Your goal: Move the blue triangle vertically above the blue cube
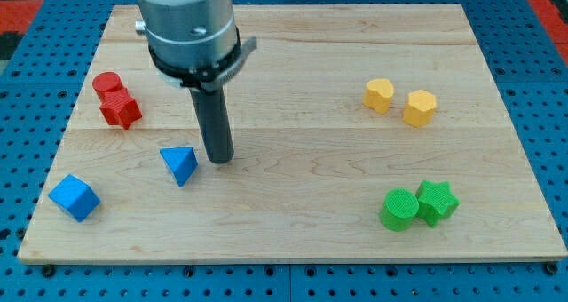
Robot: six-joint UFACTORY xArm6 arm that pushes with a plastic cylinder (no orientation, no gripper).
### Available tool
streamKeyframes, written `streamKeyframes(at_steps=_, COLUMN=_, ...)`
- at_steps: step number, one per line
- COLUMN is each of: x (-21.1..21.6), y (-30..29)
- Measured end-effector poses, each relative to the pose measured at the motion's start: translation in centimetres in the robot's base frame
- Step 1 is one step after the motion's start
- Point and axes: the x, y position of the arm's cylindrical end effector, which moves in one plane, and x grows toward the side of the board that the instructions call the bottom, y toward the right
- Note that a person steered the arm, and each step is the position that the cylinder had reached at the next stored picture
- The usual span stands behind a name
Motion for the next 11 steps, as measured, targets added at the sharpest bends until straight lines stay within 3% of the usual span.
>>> streamKeyframes(at_steps=1, x=1.2, y=-4.7)
streamKeyframes(at_steps=2, x=-1.1, y=-7.9)
streamKeyframes(at_steps=7, x=-2.3, y=-11.5)
streamKeyframes(at_steps=9, x=-0.6, y=-11.7)
streamKeyframes(at_steps=11, x=-2.9, y=-7.6)
